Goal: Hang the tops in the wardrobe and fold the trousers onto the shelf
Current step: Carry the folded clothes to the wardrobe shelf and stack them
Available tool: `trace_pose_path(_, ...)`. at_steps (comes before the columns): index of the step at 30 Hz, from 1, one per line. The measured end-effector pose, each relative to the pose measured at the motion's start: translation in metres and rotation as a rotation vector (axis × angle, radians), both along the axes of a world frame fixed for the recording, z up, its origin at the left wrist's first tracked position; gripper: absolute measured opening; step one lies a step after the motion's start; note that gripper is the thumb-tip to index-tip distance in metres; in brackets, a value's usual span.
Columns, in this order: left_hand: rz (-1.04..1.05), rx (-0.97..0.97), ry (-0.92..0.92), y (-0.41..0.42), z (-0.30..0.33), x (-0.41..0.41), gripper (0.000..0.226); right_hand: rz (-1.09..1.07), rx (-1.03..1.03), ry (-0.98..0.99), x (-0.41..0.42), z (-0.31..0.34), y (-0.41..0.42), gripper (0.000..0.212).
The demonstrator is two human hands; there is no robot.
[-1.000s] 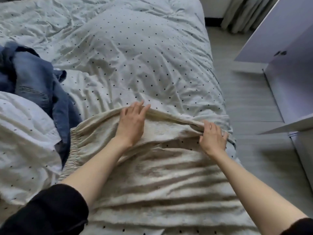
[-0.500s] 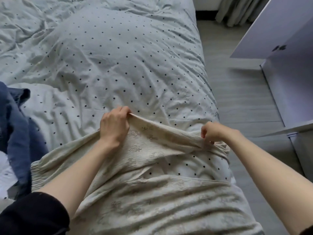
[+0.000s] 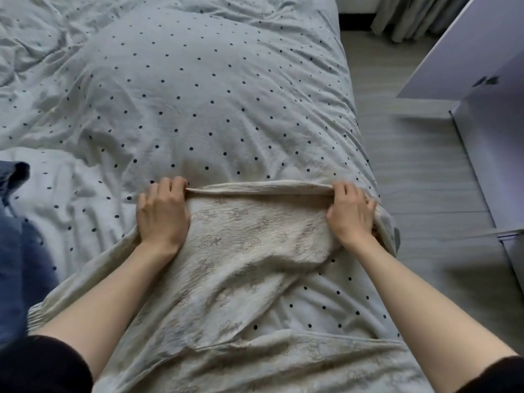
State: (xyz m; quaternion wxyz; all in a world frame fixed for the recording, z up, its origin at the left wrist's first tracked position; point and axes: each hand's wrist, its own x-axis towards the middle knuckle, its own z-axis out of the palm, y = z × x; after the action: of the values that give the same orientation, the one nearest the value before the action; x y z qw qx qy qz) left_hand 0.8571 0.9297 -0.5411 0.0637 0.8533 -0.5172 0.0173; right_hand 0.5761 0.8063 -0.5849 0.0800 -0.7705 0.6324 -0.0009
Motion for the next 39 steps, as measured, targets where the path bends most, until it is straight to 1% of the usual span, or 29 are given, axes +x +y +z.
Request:
trace_pose_path(2, -0.019, 0.034, -0.022, -0.003, -0.001, -0.008, 0.023, -0.148, 0.016, 0.093, -0.017, -0.007, 0.001, 0.039)
trace_pose_path(4, -0.079, 0.027, -0.017, -0.010, -0.002, -0.019, 0.025, -0.260, 0.055, 0.124, -0.035, -0.011, -0.007, 0.034)
trace_pose_path(6, -0.160, 0.024, 0.002, -0.018, -0.003, -0.031, 0.028, -0.328, 0.084, 0.137, -0.048, -0.013, -0.015, 0.032)
trace_pose_path(8, -0.208, 0.050, 0.044, -0.025, -0.005, -0.042, 0.027, -0.435, 0.104, 0.077, -0.063, -0.011, -0.022, 0.032)
trace_pose_path(10, -0.242, 0.063, 0.083, -0.031, -0.006, -0.052, 0.022, -0.584, 0.132, -0.023, -0.083, -0.005, -0.028, 0.035)
trace_pose_path(12, -0.263, 0.010, 0.129, -0.035, -0.006, -0.061, 0.019, -0.689, 0.155, -0.110, -0.100, 0.007, -0.033, 0.036)
trace_pose_path(13, -0.263, -0.038, 0.154, -0.041, -0.004, -0.066, 0.018, -0.706, 0.143, -0.132, -0.107, 0.016, -0.040, 0.035)
trace_pose_path(15, -0.187, -0.140, 0.190, -0.048, 0.000, -0.067, 0.018, -0.682, 0.075, -0.147, -0.107, 0.032, -0.059, 0.031)
trace_pose_path(17, -0.034, -0.194, 0.206, -0.056, 0.004, -0.056, 0.019, -0.612, -0.027, -0.149, -0.093, 0.048, -0.085, 0.028)
trace_pose_path(18, 0.037, -0.187, 0.203, -0.060, 0.005, -0.049, 0.020, -0.571, -0.078, -0.142, -0.084, 0.056, -0.099, 0.028)
trace_pose_path(20, 0.133, -0.141, 0.173, -0.063, 0.008, -0.037, 0.021, -0.497, -0.129, -0.101, -0.066, 0.066, -0.119, 0.035)
trace_pose_path(22, 0.136, -0.125, 0.115, -0.062, 0.010, -0.030, 0.021, -0.496, -0.111, -0.136, -0.053, 0.066, -0.128, 0.041)
trace_pose_path(23, 0.104, -0.131, 0.088, -0.060, 0.013, -0.030, 0.026, -0.547, -0.076, -0.230, -0.048, 0.063, -0.130, 0.041)
trace_pose_path(25, -0.020, -0.152, 0.061, -0.047, 0.014, -0.041, 0.040, -0.651, 0.078, -0.592, -0.040, 0.052, -0.128, 0.044)
trace_pose_path(26, -0.103, -0.165, 0.038, -0.038, 0.012, -0.049, 0.041, -0.629, 0.162, -0.759, -0.036, 0.044, -0.125, 0.046)
trace_pose_path(27, -0.187, -0.148, 0.012, -0.028, 0.010, -0.058, 0.039, -0.555, 0.247, -0.839, -0.032, 0.038, -0.120, 0.050)
trace_pose_path(28, -0.259, -0.077, -0.003, -0.018, 0.006, -0.067, 0.040, -0.443, 0.314, -0.825, -0.029, 0.033, -0.114, 0.054)
trace_pose_path(29, -0.297, 0.055, 0.007, -0.010, 0.001, -0.072, 0.046, -0.324, 0.357, -0.747, -0.025, 0.027, -0.108, 0.056)
trace_pose_path(31, -0.292, 0.316, 0.035, 0.001, -0.007, -0.075, 0.068, -0.140, 0.380, -0.581, -0.019, 0.018, -0.097, 0.052)
trace_pose_path(32, -0.280, 0.392, 0.024, 0.005, -0.013, -0.070, 0.075, -0.076, 0.371, -0.544, -0.017, 0.014, -0.094, 0.050)
trace_pose_path(33, -0.277, 0.429, -0.016, 0.008, -0.020, -0.065, 0.076, -0.019, 0.335, -0.512, -0.015, 0.013, -0.092, 0.048)
trace_pose_path(35, -0.278, 0.445, -0.105, 0.007, -0.030, -0.058, 0.065, 0.056, 0.227, -0.451, -0.013, 0.018, -0.097, 0.046)
trace_pose_path(36, -0.270, 0.436, -0.118, 0.006, -0.031, -0.055, 0.060, 0.068, 0.184, -0.443, -0.012, 0.022, -0.101, 0.044)
trace_pose_path(37, -0.263, 0.438, -0.116, 0.006, -0.030, -0.052, 0.059, 0.055, 0.159, -0.452, -0.012, 0.026, -0.102, 0.043)
trace_pose_path(39, -0.271, 0.449, -0.118, 0.010, -0.029, -0.049, 0.059, 0.001, 0.170, -0.451, -0.013, 0.030, -0.091, 0.042)
